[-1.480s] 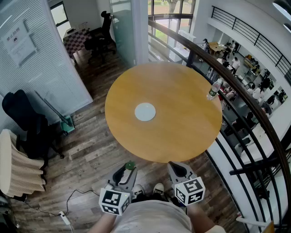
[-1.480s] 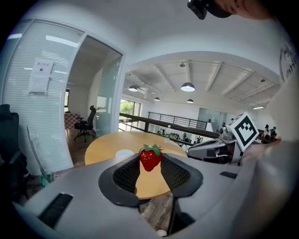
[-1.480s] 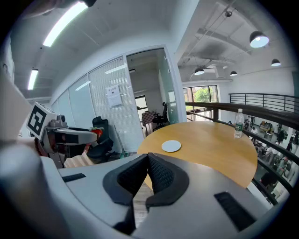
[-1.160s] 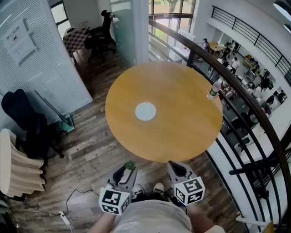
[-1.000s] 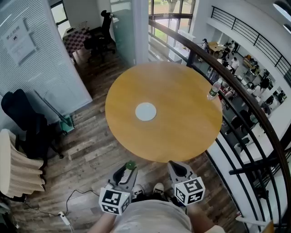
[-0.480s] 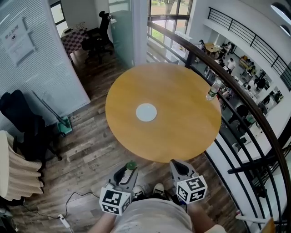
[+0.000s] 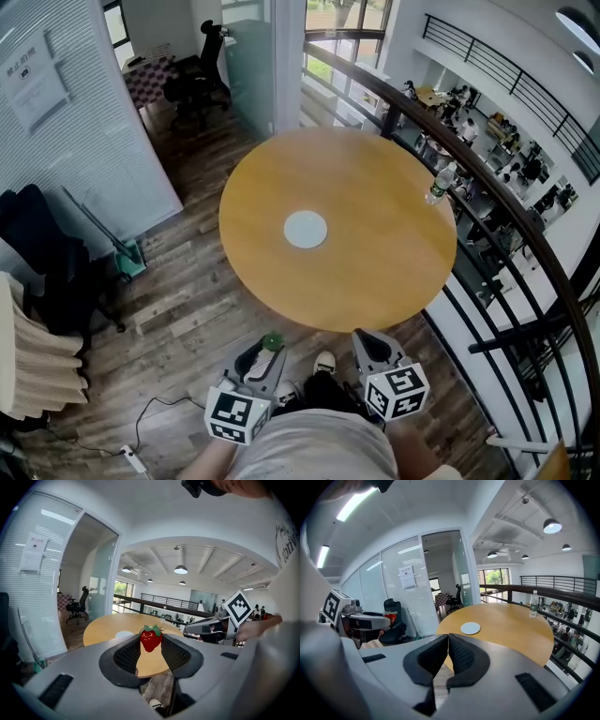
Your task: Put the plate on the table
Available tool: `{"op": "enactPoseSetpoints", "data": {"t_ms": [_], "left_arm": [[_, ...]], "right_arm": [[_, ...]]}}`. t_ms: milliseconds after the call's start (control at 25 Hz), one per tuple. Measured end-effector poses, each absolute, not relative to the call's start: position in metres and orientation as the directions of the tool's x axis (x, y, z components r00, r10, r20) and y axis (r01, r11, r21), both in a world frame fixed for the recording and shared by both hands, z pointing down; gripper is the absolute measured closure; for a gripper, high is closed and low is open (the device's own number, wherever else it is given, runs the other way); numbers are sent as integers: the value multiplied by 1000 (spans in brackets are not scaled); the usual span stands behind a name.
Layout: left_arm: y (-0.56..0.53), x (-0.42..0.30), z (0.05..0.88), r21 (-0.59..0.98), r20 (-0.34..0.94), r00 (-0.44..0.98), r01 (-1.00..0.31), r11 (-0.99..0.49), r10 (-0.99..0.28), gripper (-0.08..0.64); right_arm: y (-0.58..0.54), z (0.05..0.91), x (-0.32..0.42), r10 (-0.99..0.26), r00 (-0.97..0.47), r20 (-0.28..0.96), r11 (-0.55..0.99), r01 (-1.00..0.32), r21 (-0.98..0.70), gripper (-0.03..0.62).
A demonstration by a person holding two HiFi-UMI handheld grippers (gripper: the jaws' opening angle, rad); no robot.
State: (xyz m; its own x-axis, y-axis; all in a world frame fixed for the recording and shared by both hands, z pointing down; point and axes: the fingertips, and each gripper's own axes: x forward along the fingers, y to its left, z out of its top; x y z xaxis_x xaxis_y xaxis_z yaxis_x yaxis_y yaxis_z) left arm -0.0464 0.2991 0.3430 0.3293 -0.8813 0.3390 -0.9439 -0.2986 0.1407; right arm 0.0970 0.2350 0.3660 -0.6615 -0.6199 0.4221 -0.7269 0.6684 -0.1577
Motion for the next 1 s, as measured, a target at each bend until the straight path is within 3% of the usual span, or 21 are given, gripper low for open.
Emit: {"op": "enactPoseSetpoints", "data": {"t_ms": [1000], "left_arm": [[125,-49,342,150,359,283,-958,-245,-889,408]], "right_arm": [[52,371,91,-581,-709,400,701,-686,-196,568]]}}
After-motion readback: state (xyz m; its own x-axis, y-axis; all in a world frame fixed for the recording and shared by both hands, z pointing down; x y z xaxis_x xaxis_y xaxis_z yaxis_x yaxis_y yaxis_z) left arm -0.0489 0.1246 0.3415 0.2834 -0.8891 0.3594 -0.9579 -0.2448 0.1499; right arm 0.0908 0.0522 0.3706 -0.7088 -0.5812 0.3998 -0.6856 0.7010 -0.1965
